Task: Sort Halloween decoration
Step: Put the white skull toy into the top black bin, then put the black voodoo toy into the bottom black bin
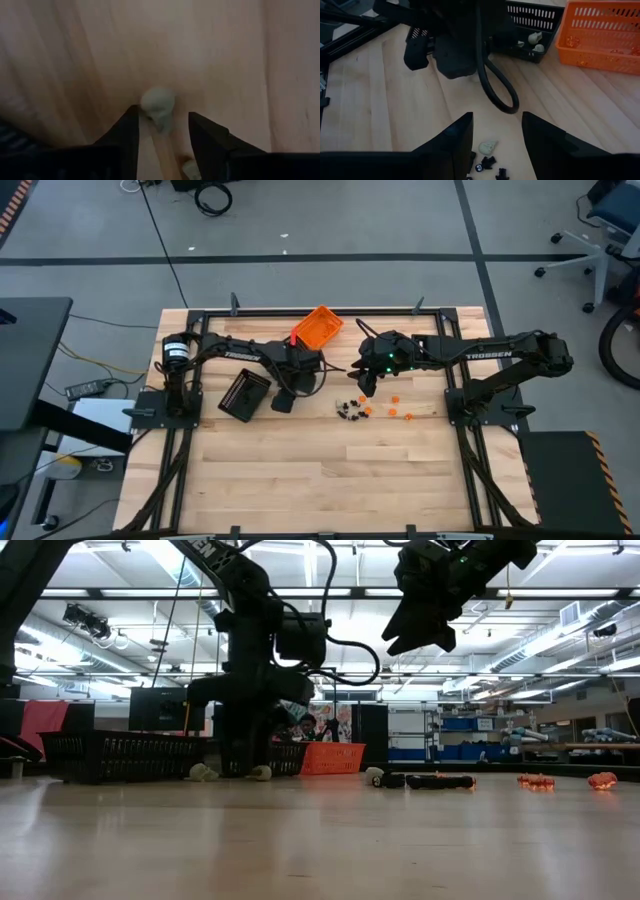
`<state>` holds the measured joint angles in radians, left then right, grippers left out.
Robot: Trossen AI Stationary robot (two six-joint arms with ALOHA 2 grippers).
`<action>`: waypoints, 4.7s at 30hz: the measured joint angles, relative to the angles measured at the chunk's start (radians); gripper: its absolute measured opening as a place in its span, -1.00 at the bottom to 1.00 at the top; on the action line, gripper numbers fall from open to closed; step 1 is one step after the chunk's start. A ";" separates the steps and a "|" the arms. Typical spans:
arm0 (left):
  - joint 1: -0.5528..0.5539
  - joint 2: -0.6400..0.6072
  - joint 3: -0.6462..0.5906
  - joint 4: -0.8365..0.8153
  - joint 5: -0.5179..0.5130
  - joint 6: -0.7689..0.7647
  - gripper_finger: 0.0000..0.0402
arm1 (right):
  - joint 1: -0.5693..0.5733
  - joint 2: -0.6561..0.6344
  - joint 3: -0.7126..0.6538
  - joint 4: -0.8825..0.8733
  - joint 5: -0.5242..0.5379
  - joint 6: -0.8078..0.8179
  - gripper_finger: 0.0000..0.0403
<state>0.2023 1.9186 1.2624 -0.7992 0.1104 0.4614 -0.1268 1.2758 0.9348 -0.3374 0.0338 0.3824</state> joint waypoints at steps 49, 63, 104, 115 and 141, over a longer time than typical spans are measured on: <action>0.064 -0.002 0.303 -0.337 -0.068 -0.020 -1.00 | -0.001 0.000 0.000 0.006 0.018 -0.012 -0.14; 0.276 -0.003 0.245 -0.288 -0.067 -0.156 -0.99 | -0.001 0.000 0.000 0.008 0.022 -0.011 -0.14; 0.023 -0.050 0.255 -0.008 -0.067 -0.383 -0.42 | 0.001 -0.003 0.000 0.003 -0.031 0.000 -0.14; -0.077 -0.050 0.207 0.088 -0.068 -0.425 -0.42 | 0.034 -0.004 0.000 -0.239 -0.019 0.014 -0.14; -0.153 -0.058 0.118 0.391 -0.067 -0.616 -0.42 | 0.032 -0.004 -0.037 -0.146 0.001 0.045 -0.14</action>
<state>0.0490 1.8606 1.3808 -0.4078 0.0429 -0.1541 -0.0946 1.2720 0.8977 -0.4835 0.0352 0.4271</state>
